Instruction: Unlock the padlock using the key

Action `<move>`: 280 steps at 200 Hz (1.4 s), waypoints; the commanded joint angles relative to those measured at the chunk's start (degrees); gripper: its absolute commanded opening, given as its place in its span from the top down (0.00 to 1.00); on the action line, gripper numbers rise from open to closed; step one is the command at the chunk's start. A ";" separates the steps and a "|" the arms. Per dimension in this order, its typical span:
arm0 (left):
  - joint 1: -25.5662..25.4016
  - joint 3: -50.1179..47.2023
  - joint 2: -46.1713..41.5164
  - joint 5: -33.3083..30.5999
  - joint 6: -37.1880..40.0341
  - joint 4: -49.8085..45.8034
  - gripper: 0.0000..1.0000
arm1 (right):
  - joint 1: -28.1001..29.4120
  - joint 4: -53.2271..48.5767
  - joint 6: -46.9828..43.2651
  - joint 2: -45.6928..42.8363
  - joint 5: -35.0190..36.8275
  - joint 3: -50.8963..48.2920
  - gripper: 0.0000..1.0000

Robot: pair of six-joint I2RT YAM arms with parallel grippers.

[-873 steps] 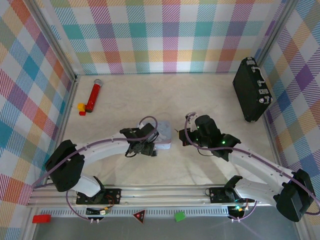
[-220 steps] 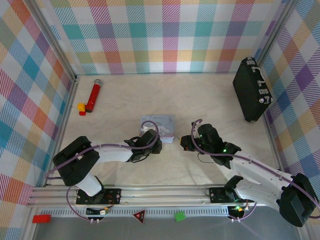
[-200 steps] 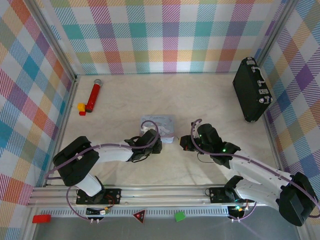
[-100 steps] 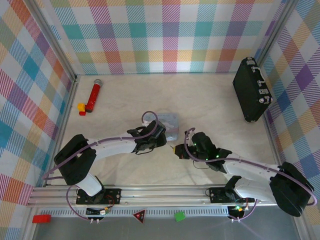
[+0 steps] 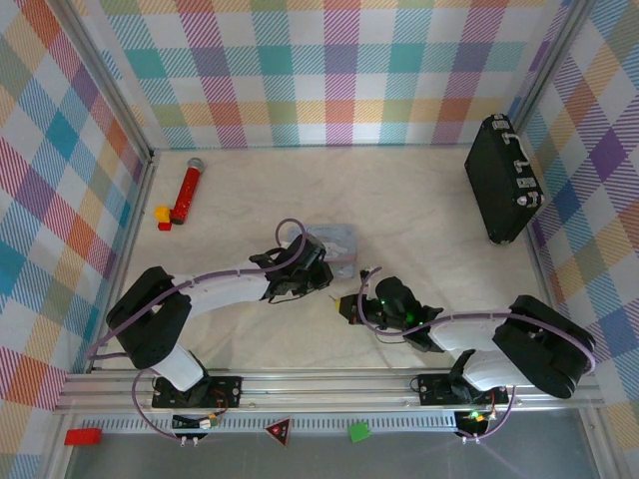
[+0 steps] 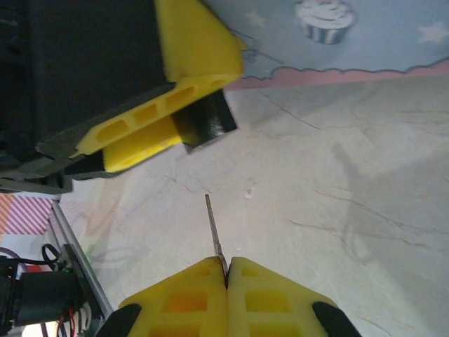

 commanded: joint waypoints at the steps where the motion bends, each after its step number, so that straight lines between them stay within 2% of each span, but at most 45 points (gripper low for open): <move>1: 0.70 -0.89 -1.63 2.13 -2.87 4.24 0.80 | 0.50 9.06 1.07 1.43 1.61 -0.36 1.00; 113: 1.40 -4.21 -6.95 3.13 -6.15 6.98 0.80 | 0.42 7.73 -4.01 -1.94 3.10 -1.43 1.00; 224: 1.64 -4.60 -8.87 2.67 -6.33 6.03 0.81 | 0.42 18.77 -3.77 5.21 3.26 -2.38 1.00; 280: 1.74 -4.28 -8.96 3.02 -6.27 5.44 0.82 | 0.46 19.88 -3.78 5.89 3.94 -2.12 1.00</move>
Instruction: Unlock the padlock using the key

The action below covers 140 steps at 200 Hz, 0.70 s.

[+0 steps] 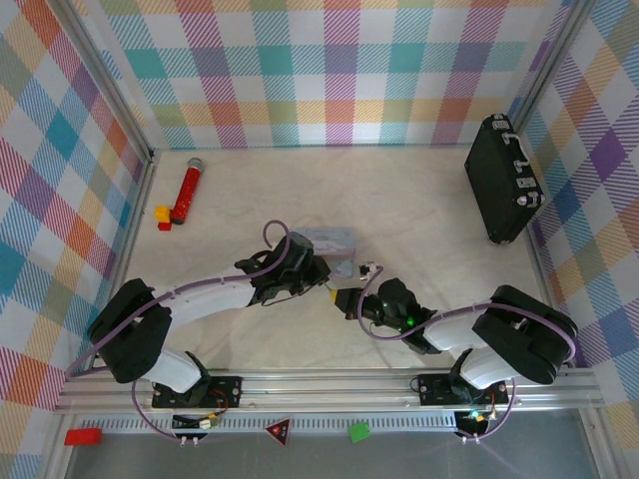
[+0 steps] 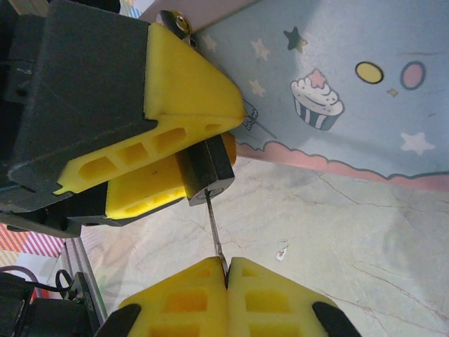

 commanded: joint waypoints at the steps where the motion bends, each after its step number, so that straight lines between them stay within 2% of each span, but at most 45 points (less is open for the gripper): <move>1: 0.57 0.35 -2.38 0.79 -0.51 0.46 0.82 | 0.24 3.56 -0.84 0.27 0.91 -0.38 1.00; 90: 0.57 -0.88 -3.45 0.30 -1.44 0.44 0.82 | 0.23 3.67 -0.03 1.41 1.98 0.06 1.00; 140: 0.54 -2.30 -3.81 1.09 -3.18 3.53 0.84 | 0.23 5.70 0.45 2.76 1.57 0.36 1.00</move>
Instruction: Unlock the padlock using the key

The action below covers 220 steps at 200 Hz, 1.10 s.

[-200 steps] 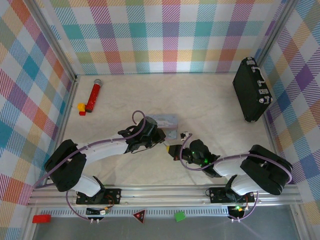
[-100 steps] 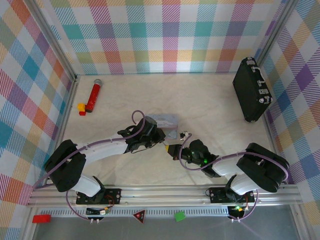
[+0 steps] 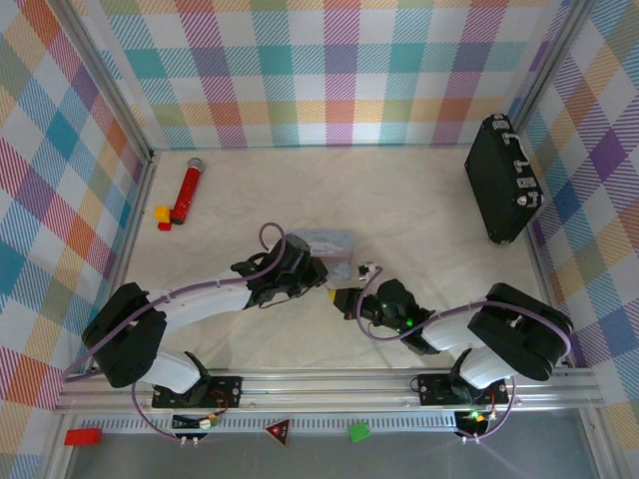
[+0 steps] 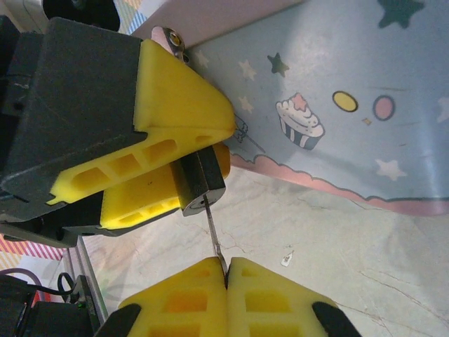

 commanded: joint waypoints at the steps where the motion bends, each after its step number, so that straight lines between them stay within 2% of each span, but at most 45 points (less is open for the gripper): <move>1: 0.45 -0.47 -1.88 0.97 -1.47 3.26 0.84 | 0.16 3.08 0.25 1.00 0.72 0.39 1.00; 62: 0.23 -0.62 -2.19 2.66 -2.43 4.66 0.84 | 0.17 4.42 -0.64 2.01 0.62 1.50 1.00; 154: -1.01 -1.39 -3.39 5.37 -4.17 6.06 0.84 | -3.04 3.53 -2.93 1.33 -3.01 3.75 1.00; 186: -1.48 -1.42 -3.21 6.00 -4.49 6.34 0.85 | -3.39 3.63 -3.99 2.02 -6.43 5.55 1.00; 220: -2.05 -2.01 -2.99 6.35 -5.12 7.19 0.85 | -3.58 3.67 -4.74 1.94 -6.21 6.10 1.00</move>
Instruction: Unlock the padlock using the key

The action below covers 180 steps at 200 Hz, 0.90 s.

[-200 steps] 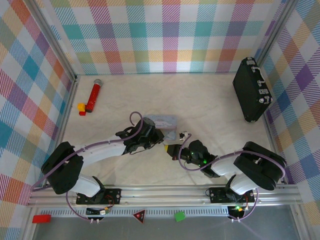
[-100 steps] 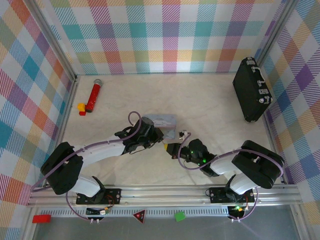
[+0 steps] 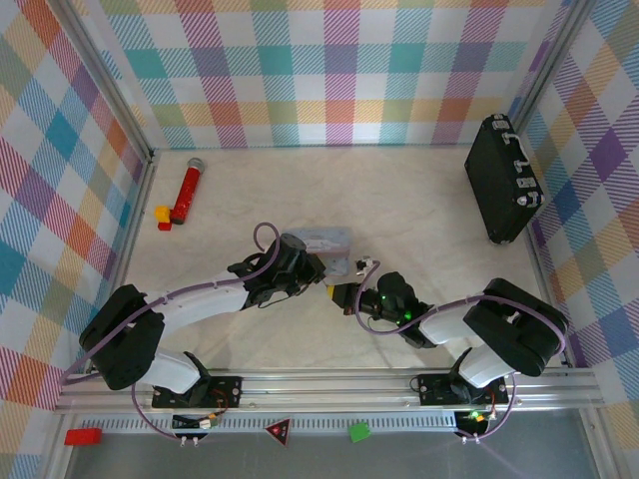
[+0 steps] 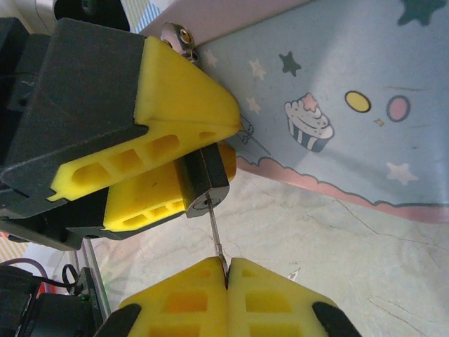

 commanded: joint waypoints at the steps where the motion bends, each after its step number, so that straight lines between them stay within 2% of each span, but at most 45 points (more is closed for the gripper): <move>1: -2.28 -0.52 -2.06 6.44 -1.17 4.39 0.85 | -0.46 3.96 -1.86 0.29 -0.30 3.64 1.00; 88: -2.95 -0.65 -2.82 7.14 -1.61 4.19 0.86 | -1.22 4.23 -1.60 -0.82 1.19 4.51 1.00; 180: -2.99 -0.94 -1.89 8.37 -2.07 5.10 0.86 | -1.24 4.40 -6.77 -0.55 -2.68 6.87 1.00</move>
